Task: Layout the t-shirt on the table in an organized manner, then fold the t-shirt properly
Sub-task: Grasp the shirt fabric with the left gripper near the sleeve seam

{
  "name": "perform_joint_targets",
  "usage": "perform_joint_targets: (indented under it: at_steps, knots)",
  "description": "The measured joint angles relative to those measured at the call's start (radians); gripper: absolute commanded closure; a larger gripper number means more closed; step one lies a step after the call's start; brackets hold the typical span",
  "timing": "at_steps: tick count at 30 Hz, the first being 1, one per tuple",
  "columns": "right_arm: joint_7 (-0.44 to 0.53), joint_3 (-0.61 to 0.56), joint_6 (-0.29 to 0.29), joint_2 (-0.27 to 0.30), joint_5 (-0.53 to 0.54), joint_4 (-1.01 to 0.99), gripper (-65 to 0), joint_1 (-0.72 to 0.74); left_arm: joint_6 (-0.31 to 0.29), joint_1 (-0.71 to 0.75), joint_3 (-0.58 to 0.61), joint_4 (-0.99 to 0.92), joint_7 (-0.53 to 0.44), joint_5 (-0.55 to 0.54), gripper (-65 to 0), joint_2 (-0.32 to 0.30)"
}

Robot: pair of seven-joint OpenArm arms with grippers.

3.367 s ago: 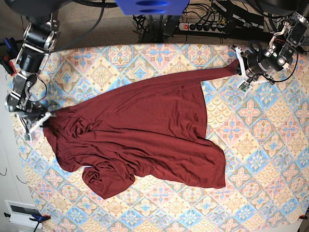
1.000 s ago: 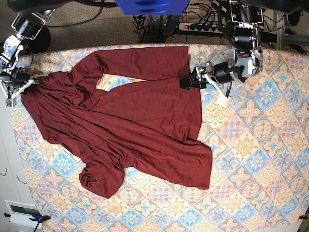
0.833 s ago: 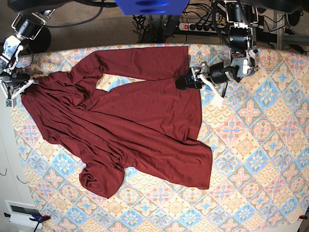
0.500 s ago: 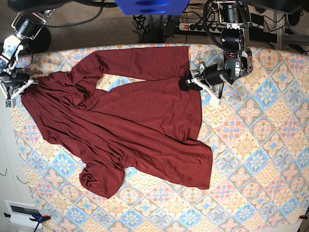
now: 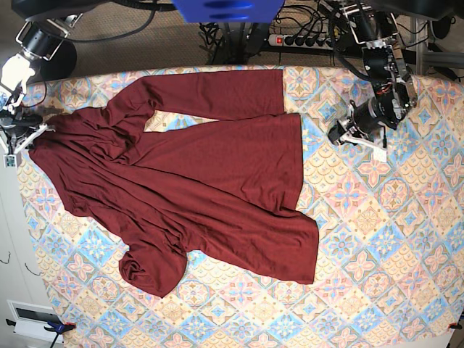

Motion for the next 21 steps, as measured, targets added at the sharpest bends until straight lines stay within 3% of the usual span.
perform_joint_targets:
  at_steps: [6,10,13,21]
  knots:
    - [0.0,0.0,-0.001,0.0,0.0,0.0,0.0,0.0,0.0,-0.005,-0.063,-0.002,0.003,0.002,0.0,-0.033]
    - [0.003,0.0,0.0,-0.011,0.003,0.0,0.0,0.001,0.004,-0.04,0.034,-0.002,0.023,-0.043,-1.4,-0.041]
    - [-0.003,0.0,0.0,-0.024,0.003,0.0,0.0,0.001,0.0,-0.069,0.093,-0.002,0.033,-0.067,-13.1,-0.015]
    - [0.0,0.0,0.0,-0.021,0.007,0.0,0.0,0.001,0.004,-0.079,0.106,-0.006,0.029,-0.055,-47.7,0.023]
